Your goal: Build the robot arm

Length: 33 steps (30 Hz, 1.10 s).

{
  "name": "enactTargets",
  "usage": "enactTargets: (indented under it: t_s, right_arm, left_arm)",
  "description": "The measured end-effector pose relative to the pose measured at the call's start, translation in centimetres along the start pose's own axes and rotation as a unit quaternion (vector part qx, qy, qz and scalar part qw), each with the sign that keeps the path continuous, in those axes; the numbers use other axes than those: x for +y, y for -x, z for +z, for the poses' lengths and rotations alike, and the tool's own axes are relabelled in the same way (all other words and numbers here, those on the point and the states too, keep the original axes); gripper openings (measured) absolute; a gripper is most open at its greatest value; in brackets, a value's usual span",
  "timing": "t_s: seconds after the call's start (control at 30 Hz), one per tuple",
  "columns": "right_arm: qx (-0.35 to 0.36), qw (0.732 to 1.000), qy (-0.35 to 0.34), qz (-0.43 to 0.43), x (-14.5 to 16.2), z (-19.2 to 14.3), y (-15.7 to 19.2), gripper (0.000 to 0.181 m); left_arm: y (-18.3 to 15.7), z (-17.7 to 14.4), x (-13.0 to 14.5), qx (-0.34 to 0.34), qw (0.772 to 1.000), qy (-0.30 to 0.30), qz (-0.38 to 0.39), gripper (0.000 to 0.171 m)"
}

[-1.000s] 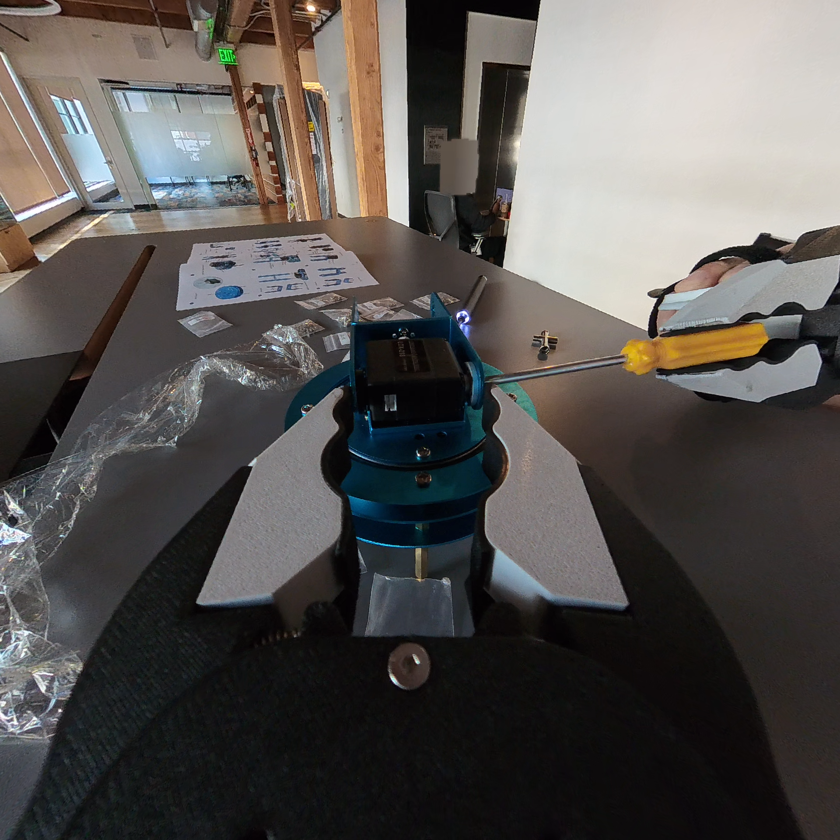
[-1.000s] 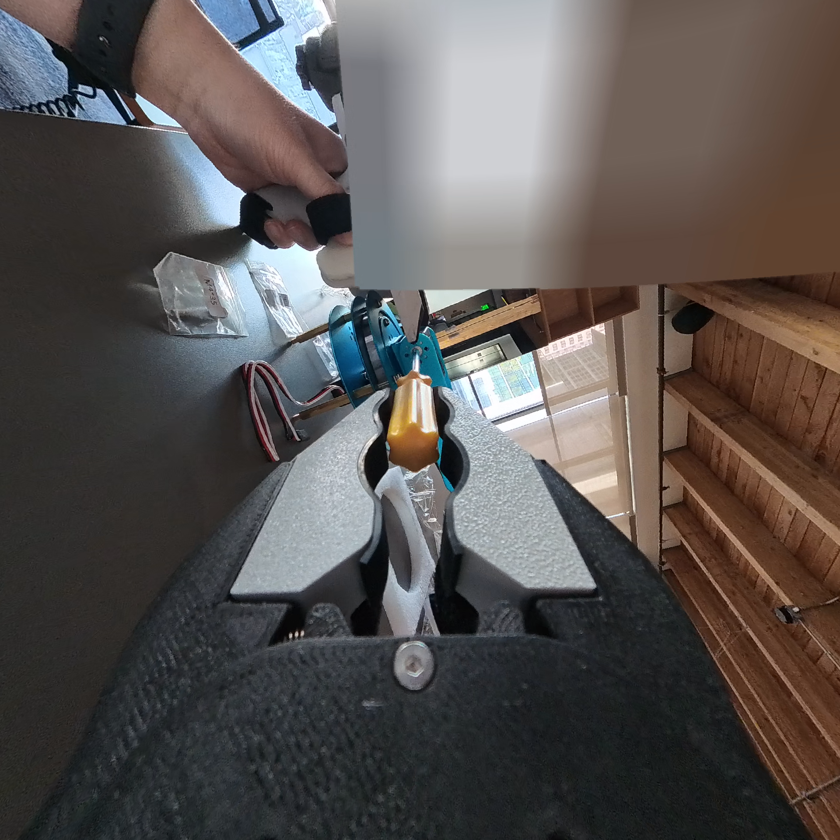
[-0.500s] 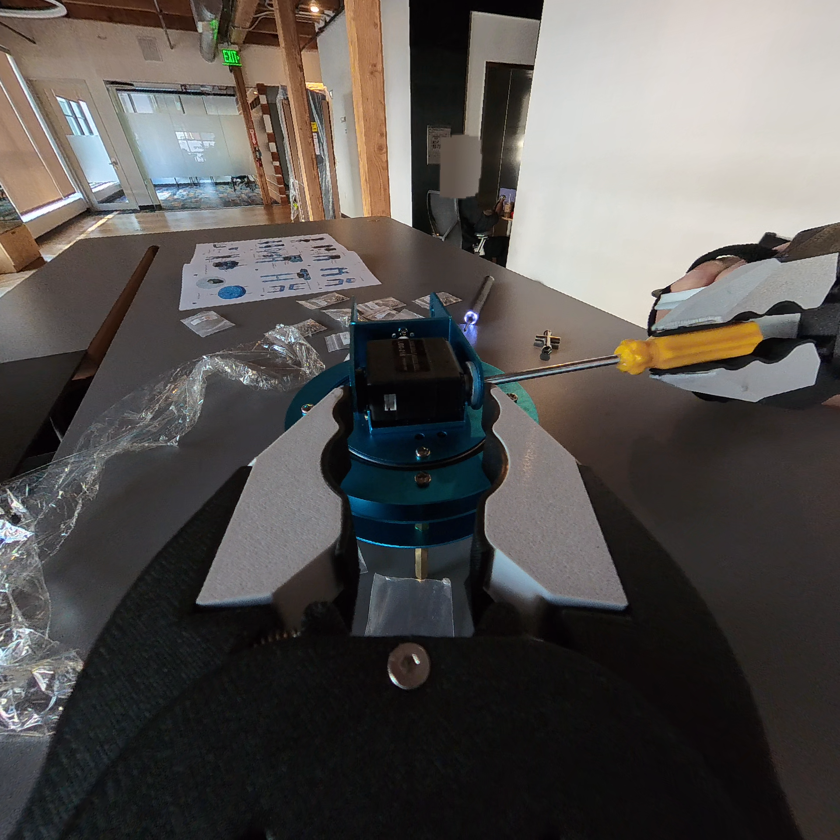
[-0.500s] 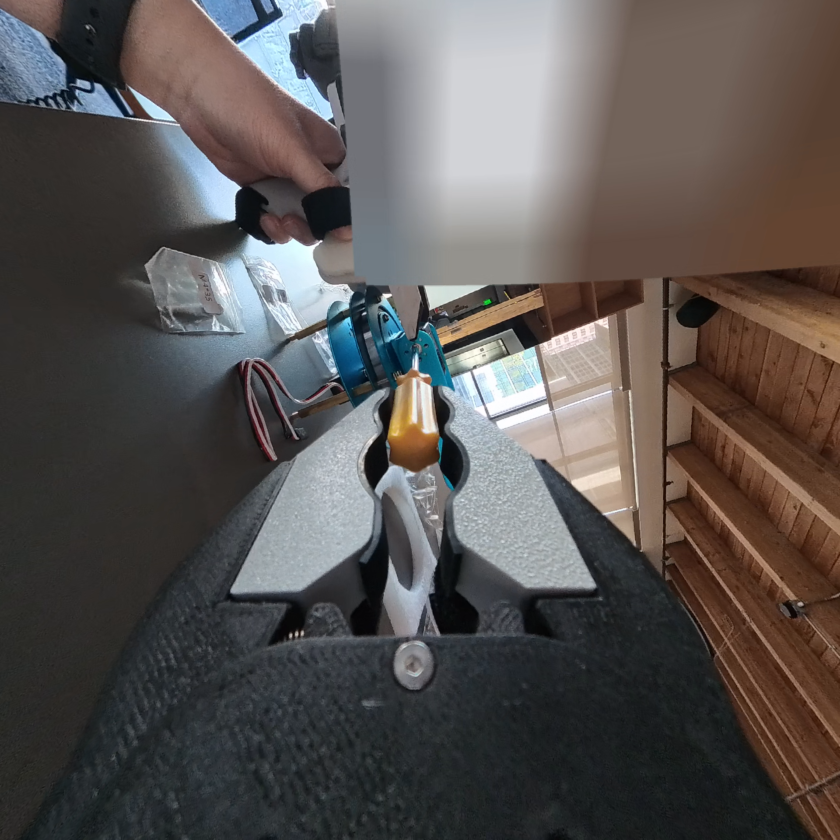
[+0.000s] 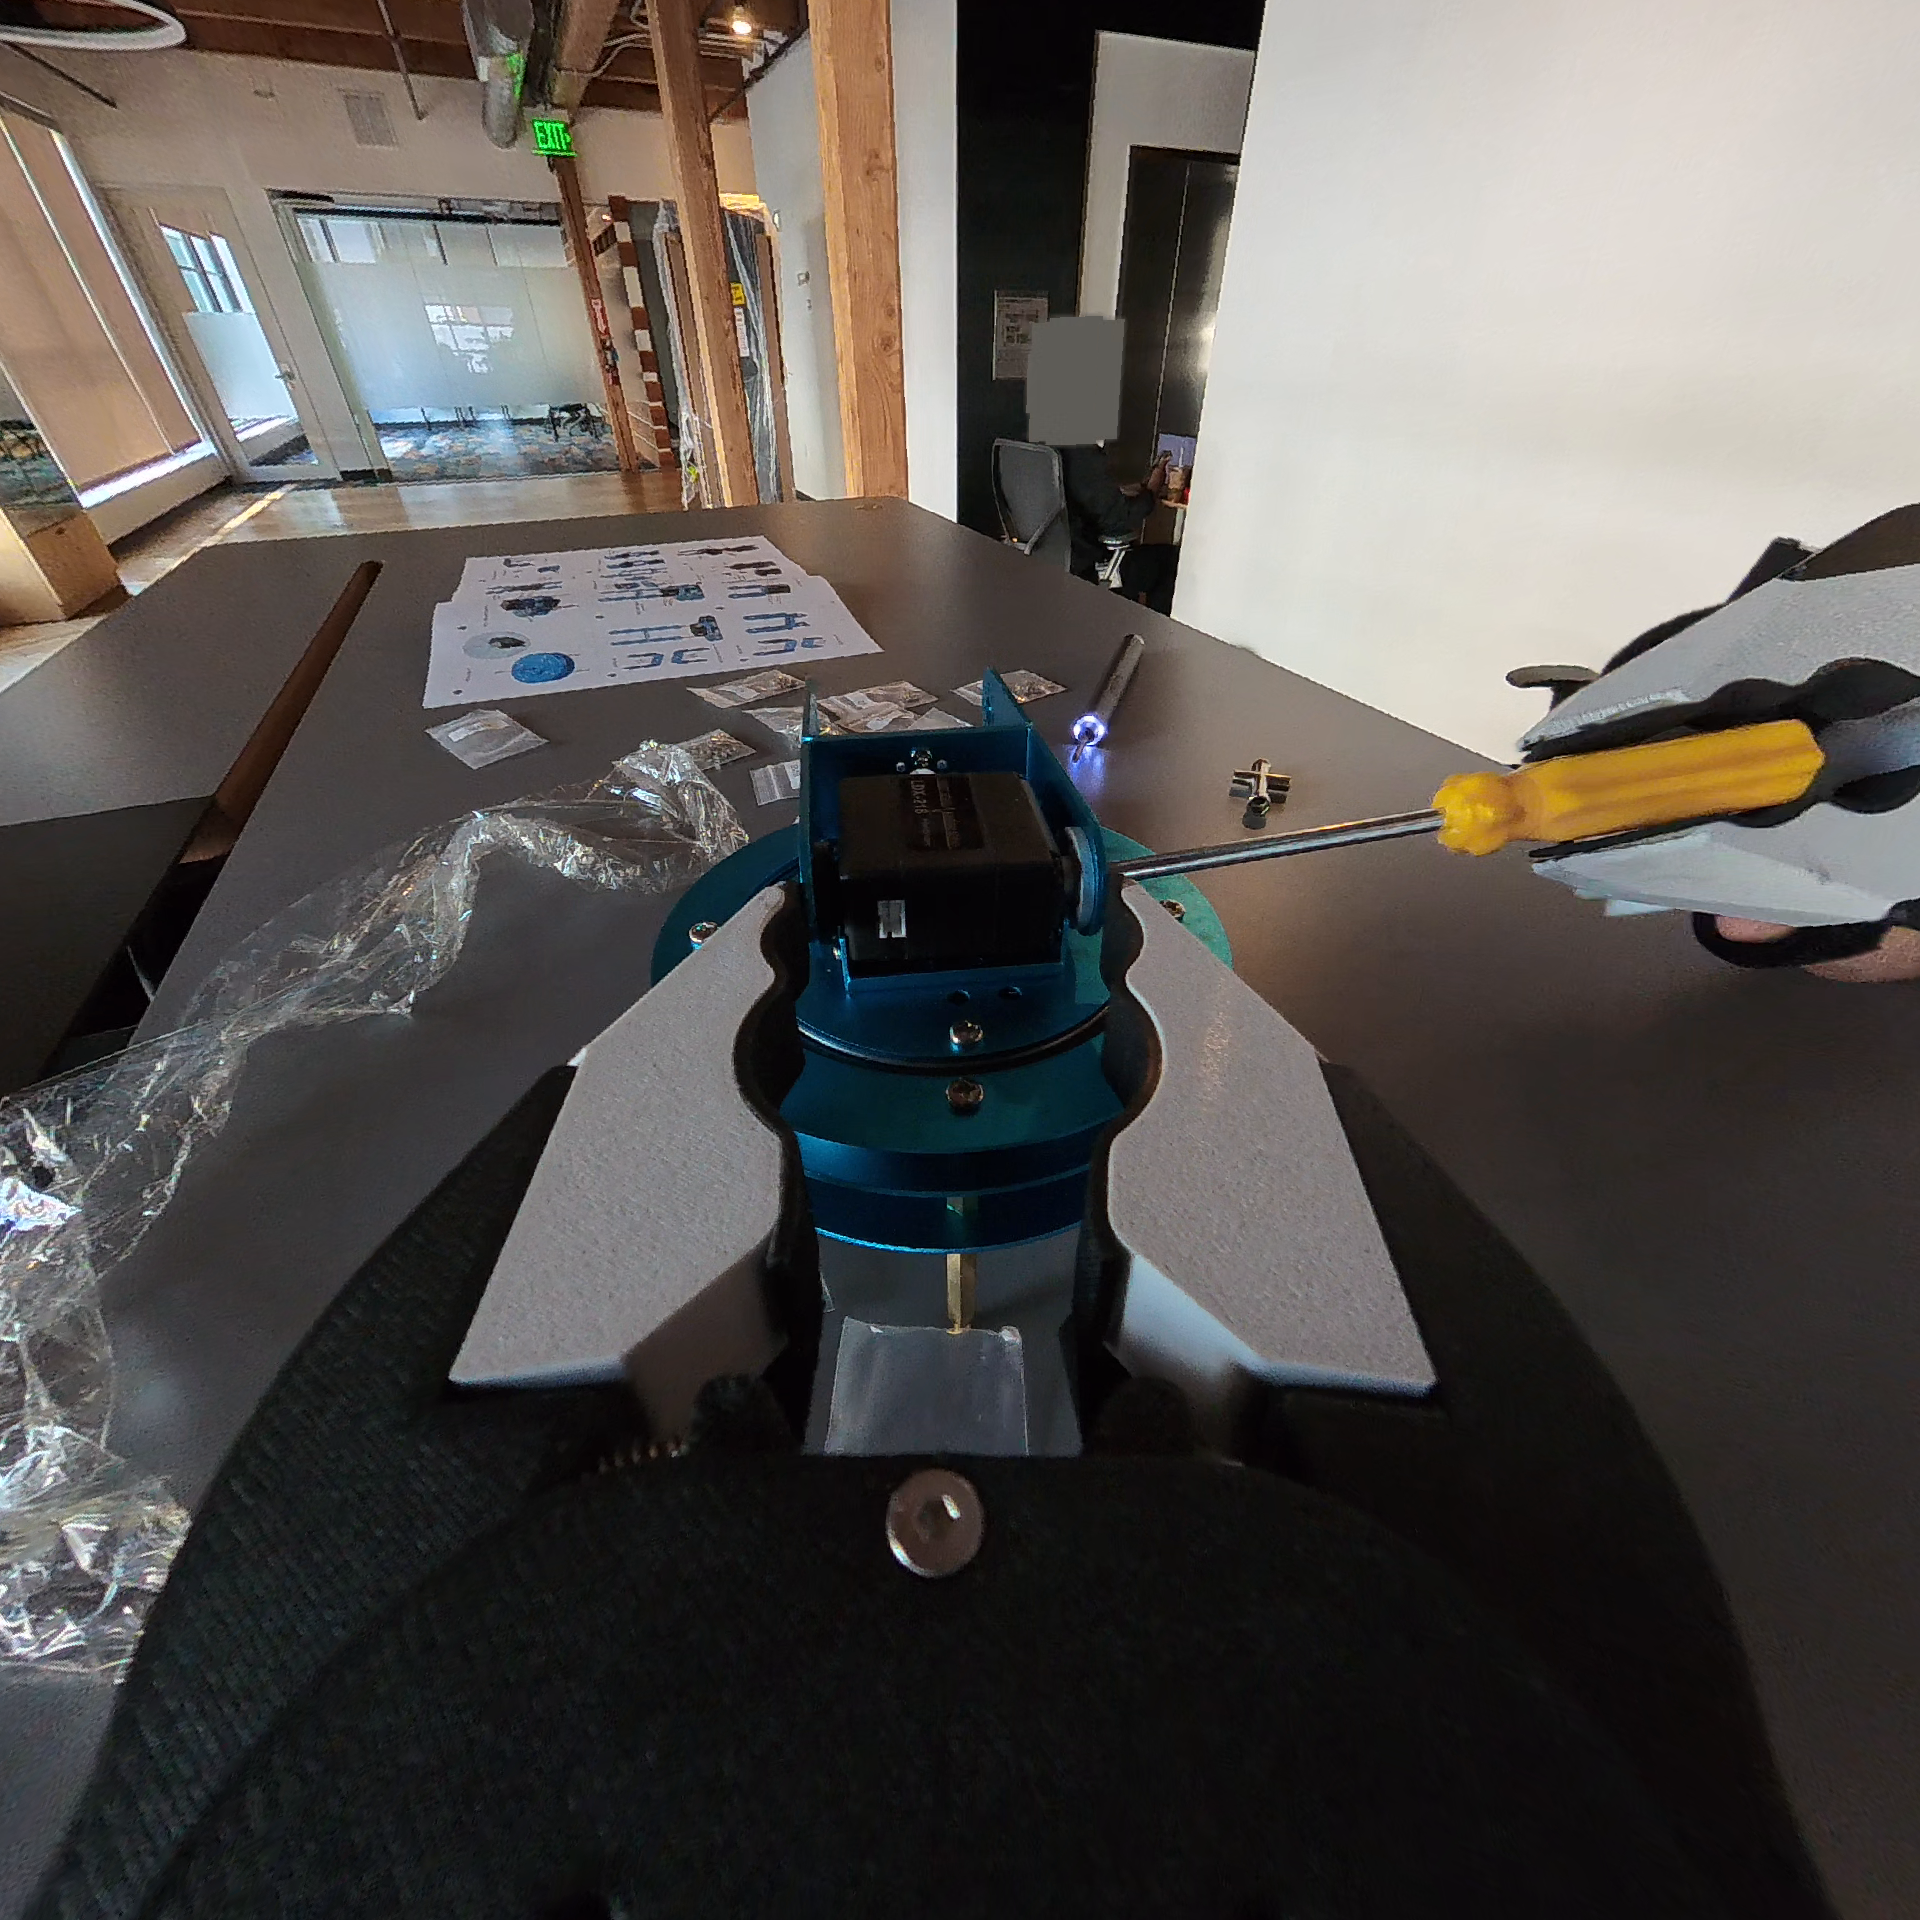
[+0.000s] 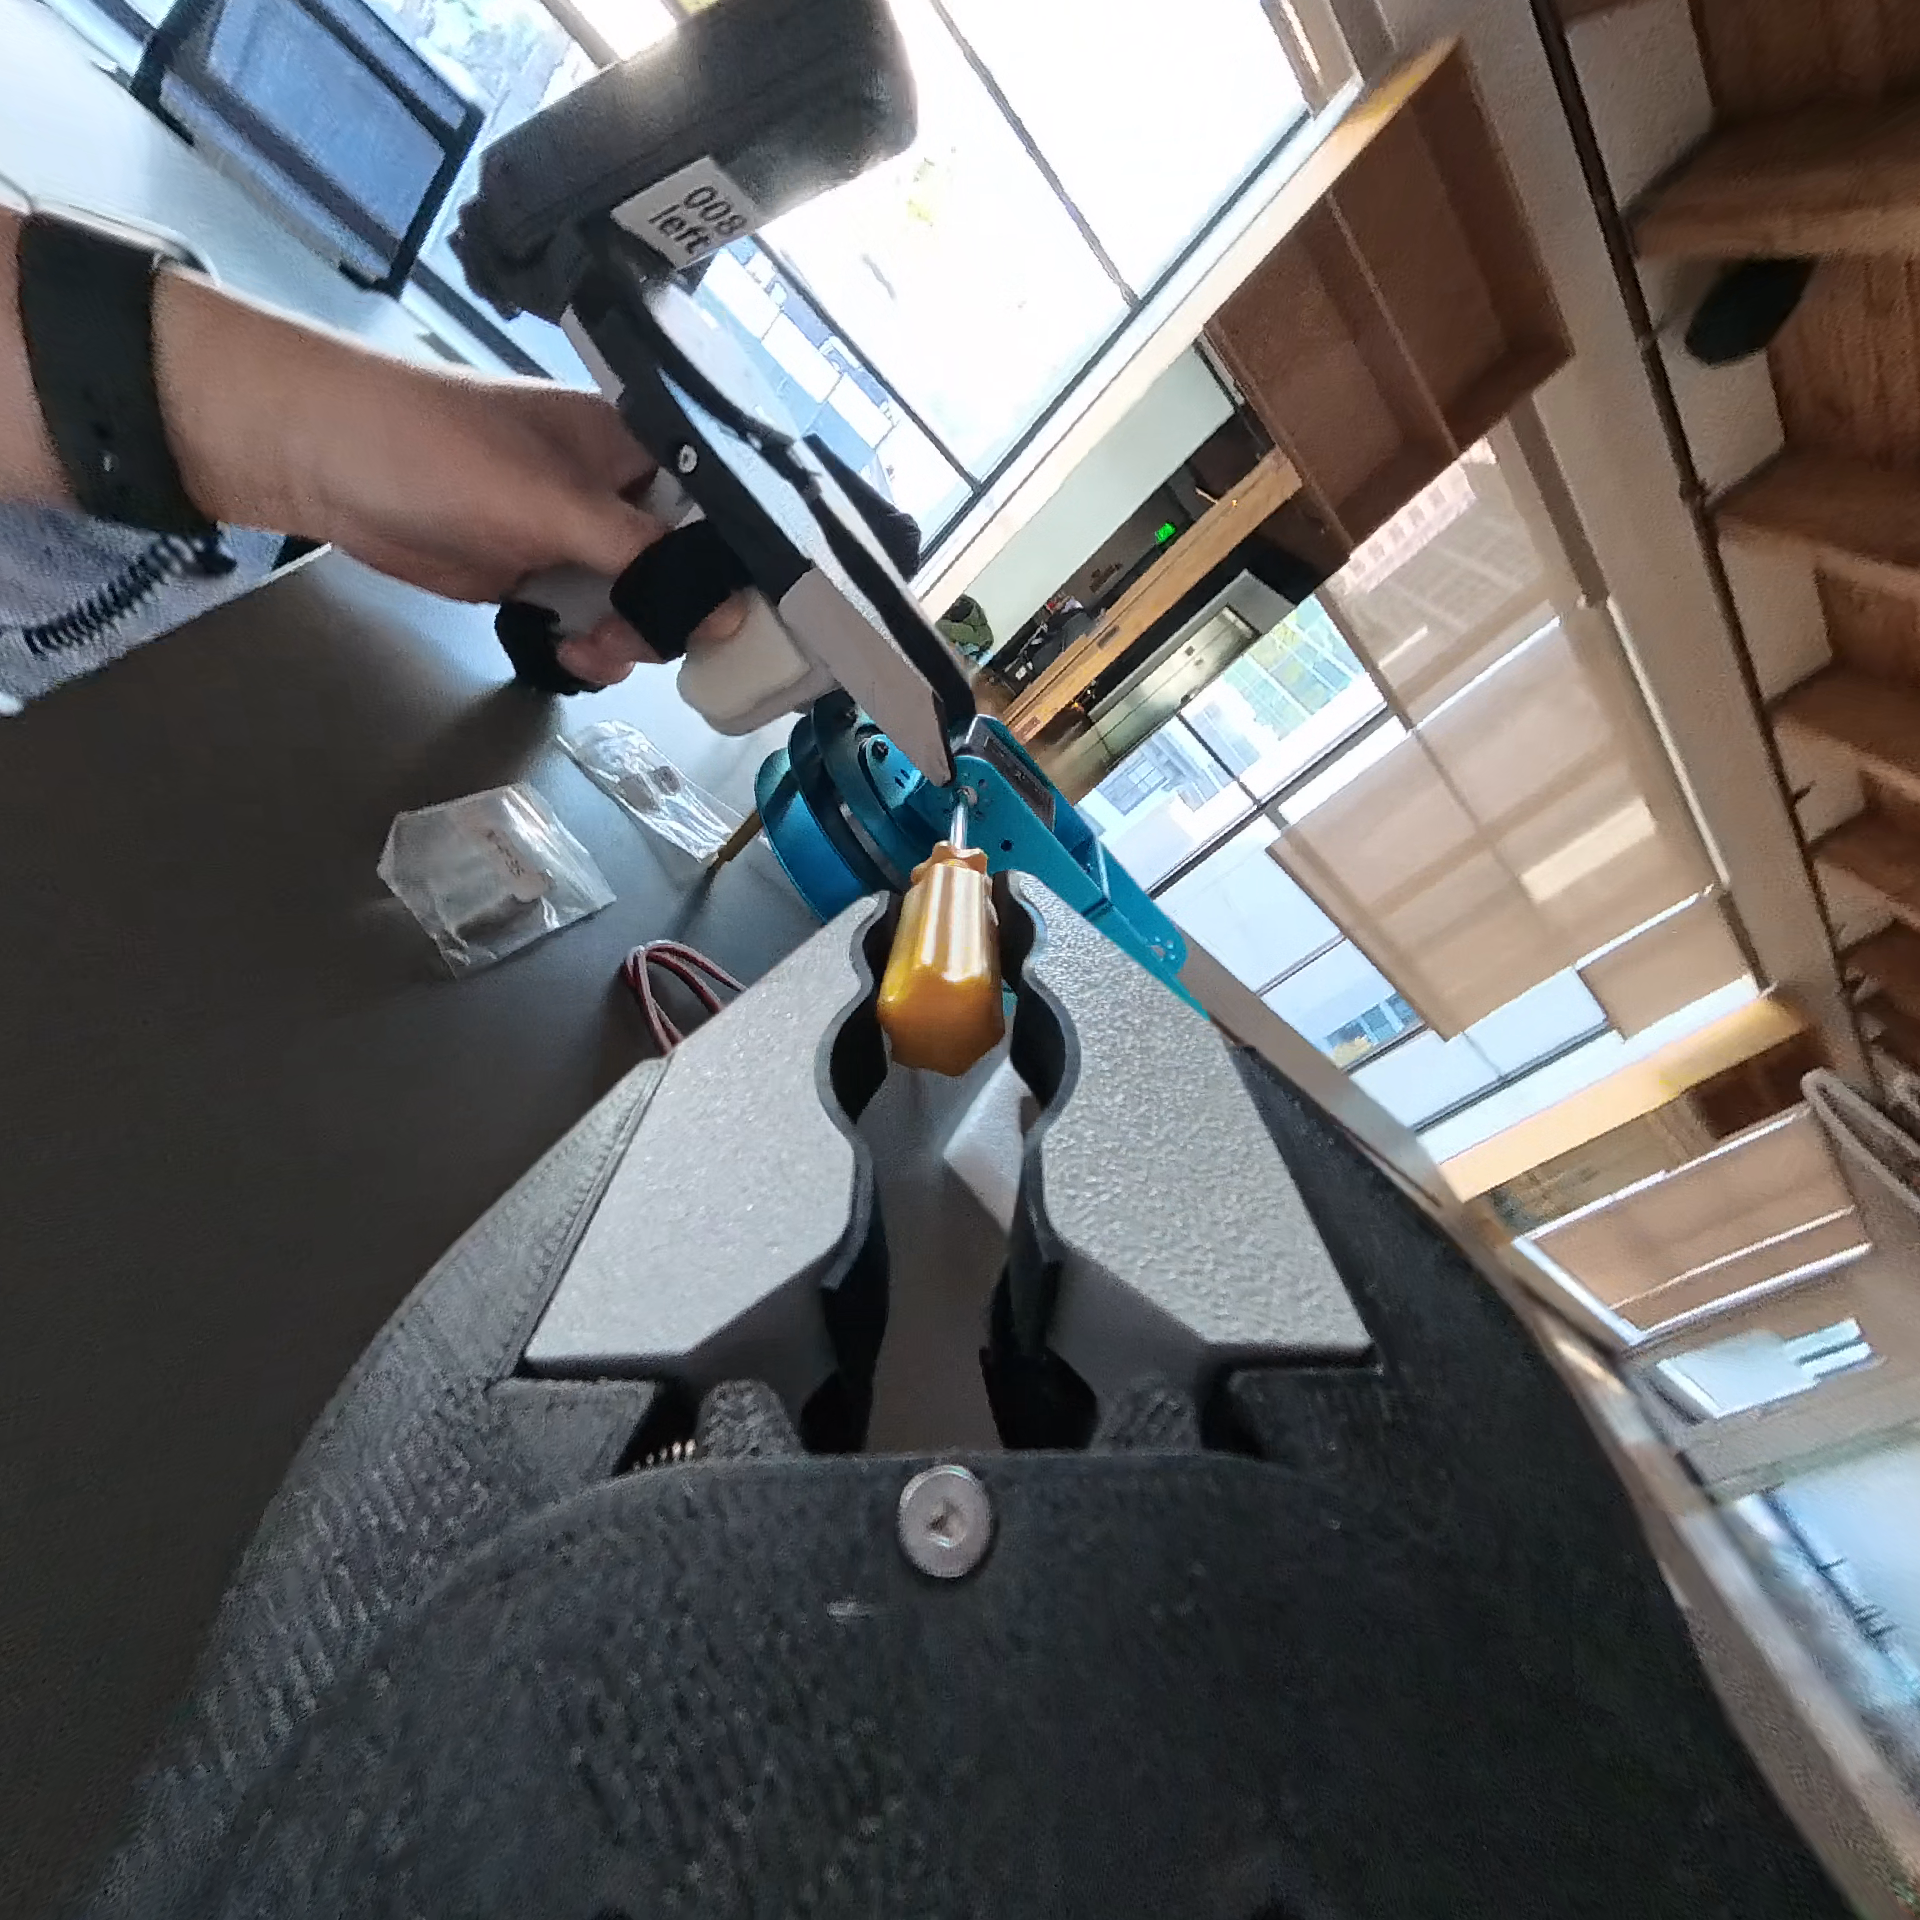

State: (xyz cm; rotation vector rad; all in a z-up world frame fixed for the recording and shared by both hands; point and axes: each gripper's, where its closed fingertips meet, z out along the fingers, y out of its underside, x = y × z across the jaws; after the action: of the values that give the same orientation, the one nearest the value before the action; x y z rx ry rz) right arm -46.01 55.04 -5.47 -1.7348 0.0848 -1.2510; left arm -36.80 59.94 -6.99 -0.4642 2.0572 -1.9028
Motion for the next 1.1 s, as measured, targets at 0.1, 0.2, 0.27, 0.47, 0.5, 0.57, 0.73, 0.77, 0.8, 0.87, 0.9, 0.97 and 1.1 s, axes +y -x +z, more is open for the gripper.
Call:
enactTargets:
  t_s: [0.1,0.2,0.27,0.47,0.5,0.57,0.73,0.77,0.8,0.87,0.9,0.97,1.1]
  right_arm:
    - [0.006,0.998,0.003,0.062,-0.1,0.0,-0.1,0.018]
    - [0.012,0.994,0.008,0.108,0.2,0.0,-0.3,0.018]
    - [0.017,0.995,0.018,0.100,0.4,-0.1,-0.1,0.018]
    - [0.029,0.997,0.059,0.042,1.0,-0.1,0.3,0.018]
    - [0.030,0.996,0.069,0.042,1.2,-0.1,0.3,0.018]
    - [0.030,0.994,0.096,0.031,1.9,-0.2,0.3,0.018]
    - [0.034,0.992,0.122,0.015,2.2,-0.2,0.3,0.018]
    - [0.035,0.991,0.128,0.000,2.2,-0.2,0.3,0.018]
    - [0.038,0.990,0.132,-0.015,2.2,-0.2,0.3,0.017]
    - [0.043,0.988,0.146,-0.038,2.3,-0.2,0.4,0.017]
    - [0.045,0.987,0.151,-0.044,2.4,-0.2,0.5,0.017]
    - [0.048,0.986,0.155,-0.042,2.5,-0.2,0.5,0.017]
    - [0.044,0.987,0.151,0.019,2.5,-0.2,0.6,0.017]
  left_arm:
    - [0.0,0.0,0.0,0.000,1.000,0.000,-0.001,0.055]
    - [0.0,0.0,0.0,-0.002,1.000,-0.001,-0.002,0.055]
    - [0.0,0.0,0.0,-0.004,1.000,0.000,-0.003,0.055]
    - [0.0,-0.1,-0.3,0.011,0.999,-0.008,-0.032,0.055]
    - [0.0,-0.1,-0.3,0.011,0.999,-0.008,-0.030,0.055]
    - [0.1,-0.1,-0.3,0.011,0.999,-0.009,-0.030,0.055]
    - [0.1,0.0,-0.2,0.001,1.000,-0.006,-0.017,0.055]
    - [0.2,0.1,-0.3,-0.005,1.000,-0.007,-0.012,0.061]
    - [0.2,0.1,-0.2,-0.009,1.000,-0.006,-0.005,0.064]
    - [0.1,0.2,0.0,-0.009,1.000,0.003,0.005,0.056]
    - [0.1,0.2,0.0,-0.007,1.000,0.005,0.003,0.056]
    - [0.1,0.1,0.0,-0.001,1.000,0.005,-0.003,0.056]
    - [0.1,0.0,0.0,0.001,1.000,0.001,-0.006,0.056]
